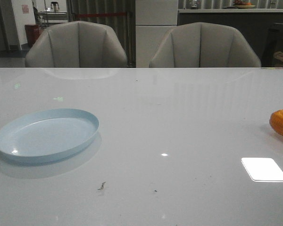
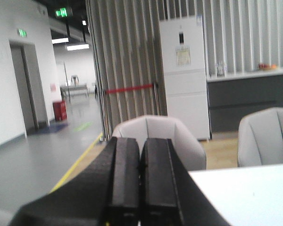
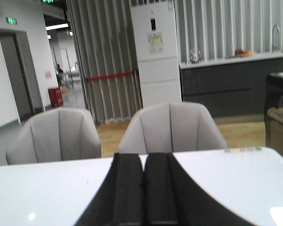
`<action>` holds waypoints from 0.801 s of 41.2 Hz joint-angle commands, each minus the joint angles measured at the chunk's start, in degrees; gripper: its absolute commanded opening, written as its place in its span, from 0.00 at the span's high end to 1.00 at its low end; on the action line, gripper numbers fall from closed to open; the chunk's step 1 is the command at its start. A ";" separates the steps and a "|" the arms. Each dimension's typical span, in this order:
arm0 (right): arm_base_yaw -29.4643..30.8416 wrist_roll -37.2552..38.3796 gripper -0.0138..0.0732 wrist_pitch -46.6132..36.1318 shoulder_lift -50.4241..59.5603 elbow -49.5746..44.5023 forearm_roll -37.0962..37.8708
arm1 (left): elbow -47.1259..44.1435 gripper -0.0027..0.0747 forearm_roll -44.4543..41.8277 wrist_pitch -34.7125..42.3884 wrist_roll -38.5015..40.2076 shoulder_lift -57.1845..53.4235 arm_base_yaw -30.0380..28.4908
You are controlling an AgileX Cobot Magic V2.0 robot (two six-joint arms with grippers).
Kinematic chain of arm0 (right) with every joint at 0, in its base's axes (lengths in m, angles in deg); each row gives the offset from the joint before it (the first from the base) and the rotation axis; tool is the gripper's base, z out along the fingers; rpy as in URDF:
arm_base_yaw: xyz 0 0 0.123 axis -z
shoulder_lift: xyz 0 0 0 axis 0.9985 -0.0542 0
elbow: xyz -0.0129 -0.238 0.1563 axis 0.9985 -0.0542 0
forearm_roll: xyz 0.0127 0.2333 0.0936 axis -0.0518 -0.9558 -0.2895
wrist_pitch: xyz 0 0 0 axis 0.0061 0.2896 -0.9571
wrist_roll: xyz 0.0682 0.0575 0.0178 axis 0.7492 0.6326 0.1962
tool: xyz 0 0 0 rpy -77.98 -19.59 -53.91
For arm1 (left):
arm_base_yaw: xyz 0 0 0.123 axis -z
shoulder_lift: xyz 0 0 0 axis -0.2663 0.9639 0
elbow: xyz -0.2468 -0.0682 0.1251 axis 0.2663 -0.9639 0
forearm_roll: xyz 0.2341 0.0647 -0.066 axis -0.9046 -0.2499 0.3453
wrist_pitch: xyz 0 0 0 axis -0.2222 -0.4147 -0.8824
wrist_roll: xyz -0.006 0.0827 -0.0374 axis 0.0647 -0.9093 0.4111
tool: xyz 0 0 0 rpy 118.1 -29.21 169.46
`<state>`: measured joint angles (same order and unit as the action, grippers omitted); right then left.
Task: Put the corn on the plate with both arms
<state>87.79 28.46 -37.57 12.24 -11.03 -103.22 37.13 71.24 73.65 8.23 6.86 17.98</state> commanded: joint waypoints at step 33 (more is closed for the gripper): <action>0.14 0.07 0.40 -4.47 -33.20 2.77 0.45 | 2.88 0.29 5.94 2.87 0.46 29.41 -0.01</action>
<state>87.79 28.46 -37.04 -19.84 -10.25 -103.22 37.90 75.05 72.66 8.23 34.81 17.98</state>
